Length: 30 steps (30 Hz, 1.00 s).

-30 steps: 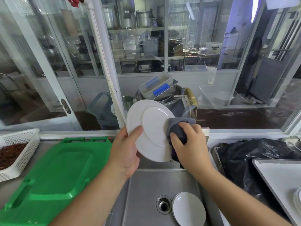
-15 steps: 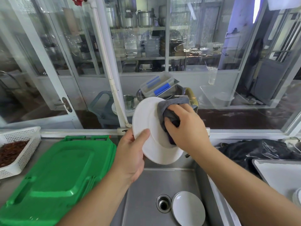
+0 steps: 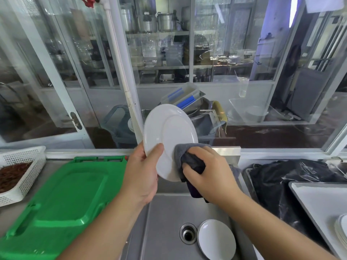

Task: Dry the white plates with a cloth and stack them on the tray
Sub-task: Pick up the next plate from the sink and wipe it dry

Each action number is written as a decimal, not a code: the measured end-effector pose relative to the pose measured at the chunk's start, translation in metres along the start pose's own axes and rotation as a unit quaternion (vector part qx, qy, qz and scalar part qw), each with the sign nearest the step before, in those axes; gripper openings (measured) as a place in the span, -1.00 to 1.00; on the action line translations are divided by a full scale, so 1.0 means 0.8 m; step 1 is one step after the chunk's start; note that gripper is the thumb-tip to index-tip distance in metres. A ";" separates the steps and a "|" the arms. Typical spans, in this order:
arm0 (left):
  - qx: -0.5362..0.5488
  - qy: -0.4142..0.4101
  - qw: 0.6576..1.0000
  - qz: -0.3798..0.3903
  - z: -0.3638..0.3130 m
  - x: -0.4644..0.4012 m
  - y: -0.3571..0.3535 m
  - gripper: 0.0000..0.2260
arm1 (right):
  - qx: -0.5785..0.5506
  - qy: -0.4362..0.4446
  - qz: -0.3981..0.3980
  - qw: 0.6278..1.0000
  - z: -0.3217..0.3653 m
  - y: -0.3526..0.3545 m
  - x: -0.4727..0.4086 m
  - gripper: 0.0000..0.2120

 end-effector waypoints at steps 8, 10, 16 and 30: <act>-0.017 0.024 0.998 0.050 0.031 0.028 -0.014 -0.83 | 0.022 0.065 -0.061 0.996 0.033 0.029 -0.066 -0.67; -0.028 -0.002 0.998 0.061 0.028 0.027 -0.013 -0.85 | 0.038 0.000 -0.070 0.997 0.010 0.032 -0.081 -0.70; -0.122 -0.112 0.984 0.068 0.009 0.017 -0.005 -0.73 | 0.001 -0.181 -0.049 0.982 -0.063 0.022 -0.057 -0.89; -0.489 -0.384 0.758 0.197 0.015 0.040 -0.055 -0.71 | -0.423 -0.520 0.024 0.742 -0.095 0.004 0.002 -0.61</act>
Point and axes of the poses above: each hand's wrist, its own x-axis away from the middle knuckle, its own y-axis out of the back of the hand, z = x × y, the point moved 8 cm from there along -x, towards the middle knuckle, and after that the axes turned 12 degrees about -z, right-handed, at the moved point
